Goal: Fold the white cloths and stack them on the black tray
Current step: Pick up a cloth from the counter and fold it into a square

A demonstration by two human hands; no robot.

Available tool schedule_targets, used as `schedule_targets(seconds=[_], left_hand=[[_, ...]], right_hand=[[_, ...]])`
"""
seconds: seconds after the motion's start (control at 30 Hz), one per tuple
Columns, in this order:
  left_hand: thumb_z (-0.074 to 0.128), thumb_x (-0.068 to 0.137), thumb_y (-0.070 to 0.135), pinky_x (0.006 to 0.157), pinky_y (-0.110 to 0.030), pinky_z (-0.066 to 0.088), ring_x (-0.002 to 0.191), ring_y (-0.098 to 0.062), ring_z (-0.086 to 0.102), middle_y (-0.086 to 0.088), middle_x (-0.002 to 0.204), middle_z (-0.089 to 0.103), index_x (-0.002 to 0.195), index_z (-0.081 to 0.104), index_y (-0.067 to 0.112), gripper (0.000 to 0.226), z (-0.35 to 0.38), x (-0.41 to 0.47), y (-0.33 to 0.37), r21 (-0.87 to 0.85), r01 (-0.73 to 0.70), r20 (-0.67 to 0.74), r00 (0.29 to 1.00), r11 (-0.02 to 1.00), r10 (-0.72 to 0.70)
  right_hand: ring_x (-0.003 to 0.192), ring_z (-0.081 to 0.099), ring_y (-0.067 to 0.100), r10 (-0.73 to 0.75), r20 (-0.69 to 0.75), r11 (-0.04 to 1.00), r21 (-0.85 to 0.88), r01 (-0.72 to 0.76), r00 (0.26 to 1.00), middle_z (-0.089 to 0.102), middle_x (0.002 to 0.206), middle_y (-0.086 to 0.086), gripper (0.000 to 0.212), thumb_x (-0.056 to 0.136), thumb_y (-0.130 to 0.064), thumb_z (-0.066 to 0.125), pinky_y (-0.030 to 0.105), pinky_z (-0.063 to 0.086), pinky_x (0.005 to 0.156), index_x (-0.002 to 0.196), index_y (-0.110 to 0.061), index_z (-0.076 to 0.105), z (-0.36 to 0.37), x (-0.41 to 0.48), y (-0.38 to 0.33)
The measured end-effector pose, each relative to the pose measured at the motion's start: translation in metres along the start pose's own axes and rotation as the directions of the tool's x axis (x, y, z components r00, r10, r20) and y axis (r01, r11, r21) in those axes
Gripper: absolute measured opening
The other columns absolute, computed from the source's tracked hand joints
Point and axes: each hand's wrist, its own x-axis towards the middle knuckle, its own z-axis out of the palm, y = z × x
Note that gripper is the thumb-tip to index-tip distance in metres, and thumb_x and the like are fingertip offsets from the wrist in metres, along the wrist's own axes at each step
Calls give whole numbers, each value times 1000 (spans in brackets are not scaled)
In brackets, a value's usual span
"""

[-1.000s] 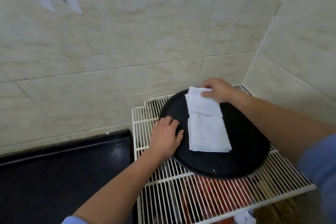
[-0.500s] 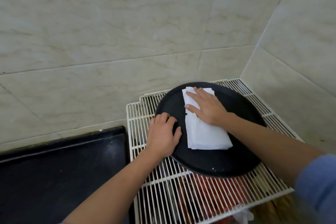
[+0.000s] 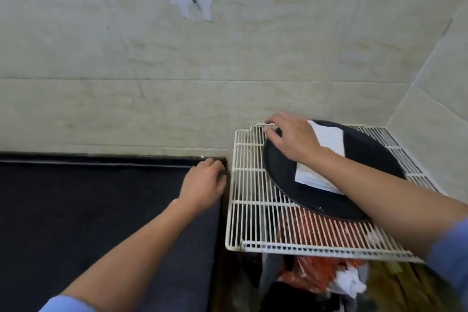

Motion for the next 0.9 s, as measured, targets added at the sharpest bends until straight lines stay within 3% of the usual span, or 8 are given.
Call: schedule_targets(seconds=[0.1,0.2,0.43,0.63,0.9], left_hand=[[50,92,33,75,-37,49,98,-23,57,0,104,58,111,57,18,26,-28,-68,-43,98,160,31,986,982,-164],[49,92,35,73,-36,49,97,-23,58,1,103,57,108,58,20,24,-62,-135,-87,175,317,-6,947,932,-321],[50,90,35,74,-35,47,94,-26,60,1,102,60,103,59,22,20,-132,-270,-176,173,625,-170,780,761,-602],[49,91,33,74,-34,50,94,-23,60,0,103,63,101,59,22,18,-181,-387,-269,203,750,-197,661,629,-724],[49,90,29,80,-35,49,102,-26,59,-5,112,64,113,59,18,28,-264,-519,-387,203,867,-232,494,454,-838]], right_hand=[[99,62,29,-172,7,982,84,171,985,68,103,7,28,91,-33,55,39,43,85,106,-14,67,27,-11,-73],[101,62,28,-289,93,946,181,270,953,68,108,5,31,92,-37,54,37,43,86,111,-16,66,55,-22,-152],[101,60,19,-534,168,828,303,472,829,65,110,-6,31,94,-41,50,34,47,82,117,-25,60,97,-23,-318],[97,62,19,-639,194,747,387,540,744,65,105,-8,28,93,-41,49,36,48,81,115,-26,59,147,-21,-481],[96,61,15,-735,225,655,480,584,639,64,105,-11,28,94,-41,49,32,47,79,116,-27,57,200,-33,-681]])
